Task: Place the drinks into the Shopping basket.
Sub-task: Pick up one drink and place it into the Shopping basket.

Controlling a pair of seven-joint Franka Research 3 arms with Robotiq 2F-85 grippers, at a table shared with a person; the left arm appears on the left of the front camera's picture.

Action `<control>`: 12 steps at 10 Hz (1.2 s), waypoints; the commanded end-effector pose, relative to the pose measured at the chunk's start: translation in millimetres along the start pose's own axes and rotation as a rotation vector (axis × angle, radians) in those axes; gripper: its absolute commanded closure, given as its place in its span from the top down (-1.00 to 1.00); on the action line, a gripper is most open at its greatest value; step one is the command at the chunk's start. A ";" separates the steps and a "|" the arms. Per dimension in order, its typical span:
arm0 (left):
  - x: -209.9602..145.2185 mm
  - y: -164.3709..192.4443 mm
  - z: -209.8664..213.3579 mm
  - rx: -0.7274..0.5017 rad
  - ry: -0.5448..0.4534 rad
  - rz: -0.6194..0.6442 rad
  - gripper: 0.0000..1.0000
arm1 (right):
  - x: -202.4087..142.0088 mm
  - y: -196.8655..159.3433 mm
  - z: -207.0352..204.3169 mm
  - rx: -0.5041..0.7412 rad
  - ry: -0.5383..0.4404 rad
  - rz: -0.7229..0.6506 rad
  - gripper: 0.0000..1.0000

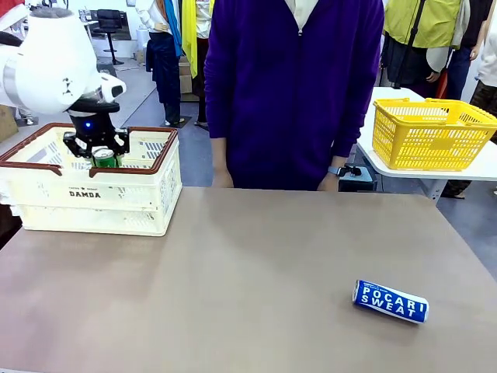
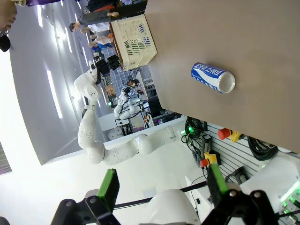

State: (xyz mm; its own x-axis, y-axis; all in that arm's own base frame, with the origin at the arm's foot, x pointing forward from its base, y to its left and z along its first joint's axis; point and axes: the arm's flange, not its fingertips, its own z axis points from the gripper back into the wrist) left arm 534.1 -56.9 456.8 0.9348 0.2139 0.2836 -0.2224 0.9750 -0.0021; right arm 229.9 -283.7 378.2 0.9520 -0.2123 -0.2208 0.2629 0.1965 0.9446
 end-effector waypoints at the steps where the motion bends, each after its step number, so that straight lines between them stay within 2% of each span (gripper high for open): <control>1: 4.0 20.2 -5.0 -0.007 -0.009 0.033 -1.00 | -1.5 2.0 -2.3 -0.011 -0.008 0.000 1.00; 5: 7.6 32.4 -31.0 -0.042 0.027 0.000 -1.00 | -1.5 2.0 -2.3 -0.011 -0.008 0.000 1.00; 6: 9.0 31.8 -35.5 -0.043 0.033 -0.014 -0.73 | -1.5 2.0 -2.3 -0.011 -0.008 0.000 1.00; 7: 9.7 31.5 -38.8 -0.046 0.037 -0.027 0.36 | -1.5 2.0 -2.3 -0.011 -0.008 0.000 1.00; 8: 10.1 31.6 -40.0 -0.036 0.039 -0.025 1.00 | -1.5 2.0 -2.3 -0.011 -0.008 0.000 1.00; 12: 5.0 33.5 -27.6 -0.035 0.014 -0.031 1.00 | -1.5 2.0 -2.3 -0.011 -0.008 0.000 1.00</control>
State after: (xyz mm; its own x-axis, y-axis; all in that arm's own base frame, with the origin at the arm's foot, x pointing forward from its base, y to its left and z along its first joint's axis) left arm 545.3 -24.7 424.2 0.9474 0.1997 0.2500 -0.2010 0.9794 -0.0207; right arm 229.9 -283.7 378.1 0.9519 -0.2123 -0.2209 0.2630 0.1964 0.9446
